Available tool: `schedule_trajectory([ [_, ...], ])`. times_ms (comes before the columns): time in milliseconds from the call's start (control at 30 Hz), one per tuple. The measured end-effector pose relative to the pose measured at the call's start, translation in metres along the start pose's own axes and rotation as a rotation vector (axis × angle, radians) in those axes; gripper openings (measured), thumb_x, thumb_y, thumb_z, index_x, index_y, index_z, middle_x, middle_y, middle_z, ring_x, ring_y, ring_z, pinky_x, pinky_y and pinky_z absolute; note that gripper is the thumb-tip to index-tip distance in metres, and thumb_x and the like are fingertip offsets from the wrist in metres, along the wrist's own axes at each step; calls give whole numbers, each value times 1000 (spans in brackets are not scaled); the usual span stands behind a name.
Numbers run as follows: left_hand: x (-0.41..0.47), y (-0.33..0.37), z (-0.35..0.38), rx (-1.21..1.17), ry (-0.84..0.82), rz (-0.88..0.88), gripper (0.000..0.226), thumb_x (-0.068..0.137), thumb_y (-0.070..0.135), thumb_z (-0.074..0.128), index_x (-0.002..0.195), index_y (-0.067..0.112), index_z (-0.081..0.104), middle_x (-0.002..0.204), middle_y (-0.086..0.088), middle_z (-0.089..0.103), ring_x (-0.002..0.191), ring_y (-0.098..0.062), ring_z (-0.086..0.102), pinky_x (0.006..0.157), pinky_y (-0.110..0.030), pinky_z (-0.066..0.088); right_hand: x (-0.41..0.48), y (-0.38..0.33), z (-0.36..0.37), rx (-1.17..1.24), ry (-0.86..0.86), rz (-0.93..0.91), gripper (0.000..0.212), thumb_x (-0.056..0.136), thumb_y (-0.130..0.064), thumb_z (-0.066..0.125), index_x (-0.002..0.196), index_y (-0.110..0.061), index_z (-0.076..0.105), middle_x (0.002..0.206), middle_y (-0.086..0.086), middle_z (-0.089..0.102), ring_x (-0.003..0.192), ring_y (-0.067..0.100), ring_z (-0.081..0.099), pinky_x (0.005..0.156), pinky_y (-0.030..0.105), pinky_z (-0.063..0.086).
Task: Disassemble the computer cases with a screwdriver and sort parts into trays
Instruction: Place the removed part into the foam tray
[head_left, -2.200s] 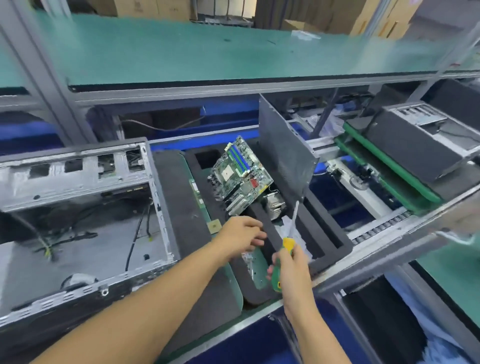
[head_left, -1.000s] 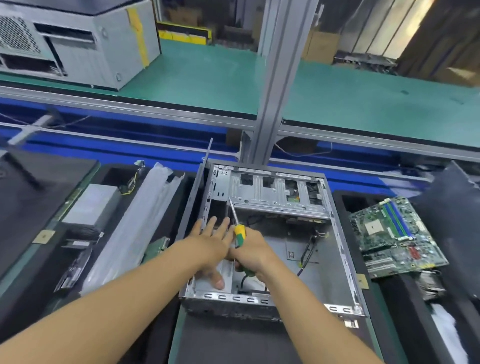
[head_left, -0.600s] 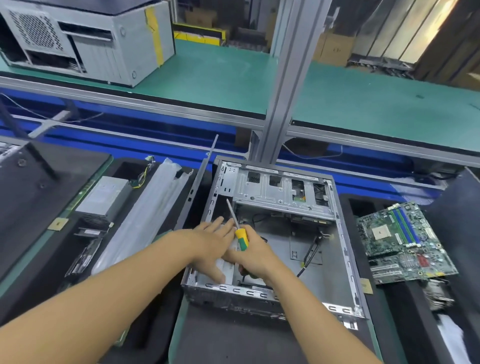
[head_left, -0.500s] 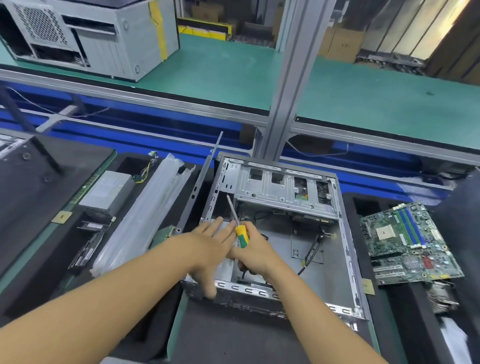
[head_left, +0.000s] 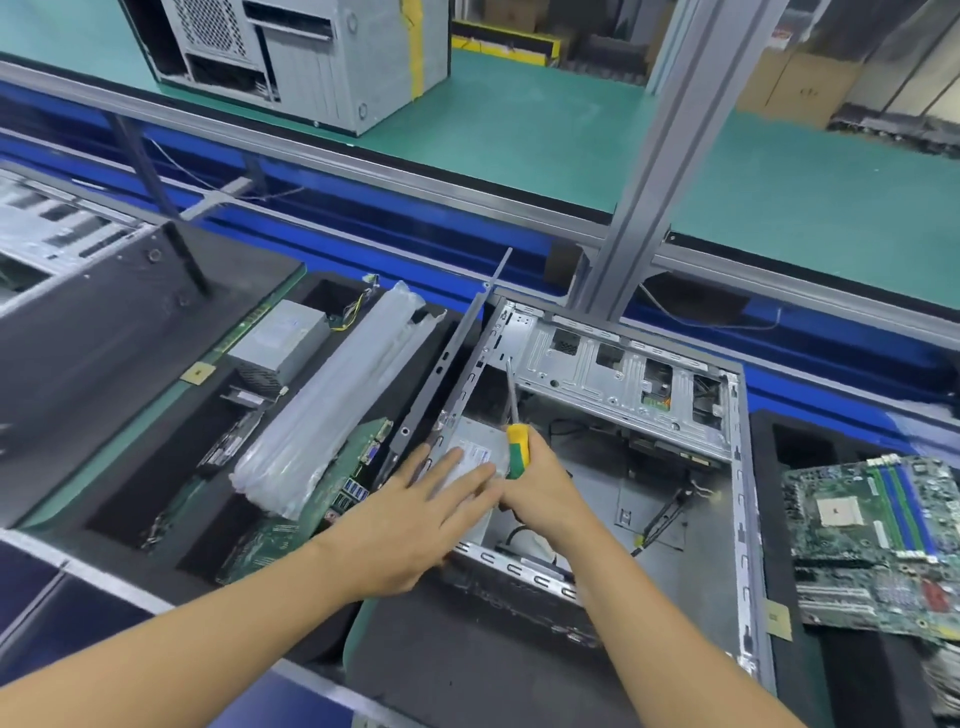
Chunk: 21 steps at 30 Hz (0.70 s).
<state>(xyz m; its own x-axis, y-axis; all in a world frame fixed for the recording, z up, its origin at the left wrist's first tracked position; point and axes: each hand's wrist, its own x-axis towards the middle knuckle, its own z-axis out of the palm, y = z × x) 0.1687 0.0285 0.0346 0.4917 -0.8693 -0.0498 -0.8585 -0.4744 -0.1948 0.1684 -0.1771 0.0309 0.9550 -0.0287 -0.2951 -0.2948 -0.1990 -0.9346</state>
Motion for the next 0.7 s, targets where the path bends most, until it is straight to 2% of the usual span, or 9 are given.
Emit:
schedule_trajectory([
  [133, -4, -1, 2, 37, 12, -13, 95, 72, 34, 82, 147, 4, 31, 161, -18, 23, 142, -44, 34, 109, -61, 38, -5, -4, -5, -5, -36, 11, 42, 83, -11, 67, 113, -38, 57, 78, 3, 64, 63, 10, 59, 56, 26, 50],
  [200, -4, -2, 4, 48, 20, 10, 76, 76, 38, 80, 135, 10, 42, 159, -16, 29, 143, -43, 34, 109, -60, 37, -9, -5, -23, -75, -6, 28, 41, 90, -7, 55, 117, -38, 58, 75, 4, 59, 58, 12, 58, 51, 21, 45],
  [300, -4, -3, 7, 35, 58, 28, 66, 80, 41, 77, 132, 16, 44, 159, -12, 31, 143, -43, 33, 109, -61, 37, -12, 3, -65, -452, -6, 88, 14, 98, -14, 47, 99, -26, 53, 81, 1, 53, 63, 15, 56, 45, 14, 41],
  [367, -5, -4, 9, 17, 74, 24, 67, 83, 44, 74, 136, 17, 43, 160, -11, 28, 145, -43, 29, 111, -61, 34, -10, 17, -84, -789, -118, 245, 16, 102, -18, 42, 86, -19, 44, 80, 3, 52, 72, 24, 54, 47, 21, 37],
  [400, -4, -4, 10, 15, 71, 21, 73, 82, 47, 73, 141, 17, 41, 161, -11, 26, 146, -43, 27, 112, -61, 33, -8, 23, -88, -929, -177, 336, 22, 102, -18, 40, 81, -16, 41, 84, 6, 54, 77, 25, 52, 51, 24, 35],
  [467, -5, -5, 9, 18, 43, 10, 90, 79, 48, 75, 150, 13, 32, 164, -13, 19, 148, -43, 21, 114, -60, 30, -5, 32, -85, -1175, -273, 460, 27, 103, -18, 41, 76, -13, 41, 108, 16, 63, 88, 28, 53, 64, 28, 41],
  [533, -5, -4, 7, 20, 24, -22, 103, 72, 32, 84, 154, 10, 26, 164, -16, 15, 149, -43, 17, 115, -58, 31, 0, 35, -78, -1337, -301, 457, 21, 104, -20, 41, 96, -6, 55, 133, 20, 56, 110, 33, 55, 90, 33, 46],
  [600, -4, -5, 6, 28, 17, -52, 110, 66, 22, 88, 154, 10, 23, 164, -18, 14, 150, -43, 15, 117, -56, 28, 1, 29, -70, -1273, -177, 363, 42, 101, -31, 44, 135, -6, 50, 147, 16, 40, 131, 35, 45, 108, 41, 39],
  [700, -3, -6, 5, 16, -7, -51, 114, 73, 29, 85, 157, 12, 10, 165, -20, 3, 151, -42, 2, 122, -52, 17, -5, 5, -49, -598, -128, 132, 85, 82, -72, 52, 153, -30, 30, 153, -4, 35, 135, 17, 45, 103, 33, 43],
])
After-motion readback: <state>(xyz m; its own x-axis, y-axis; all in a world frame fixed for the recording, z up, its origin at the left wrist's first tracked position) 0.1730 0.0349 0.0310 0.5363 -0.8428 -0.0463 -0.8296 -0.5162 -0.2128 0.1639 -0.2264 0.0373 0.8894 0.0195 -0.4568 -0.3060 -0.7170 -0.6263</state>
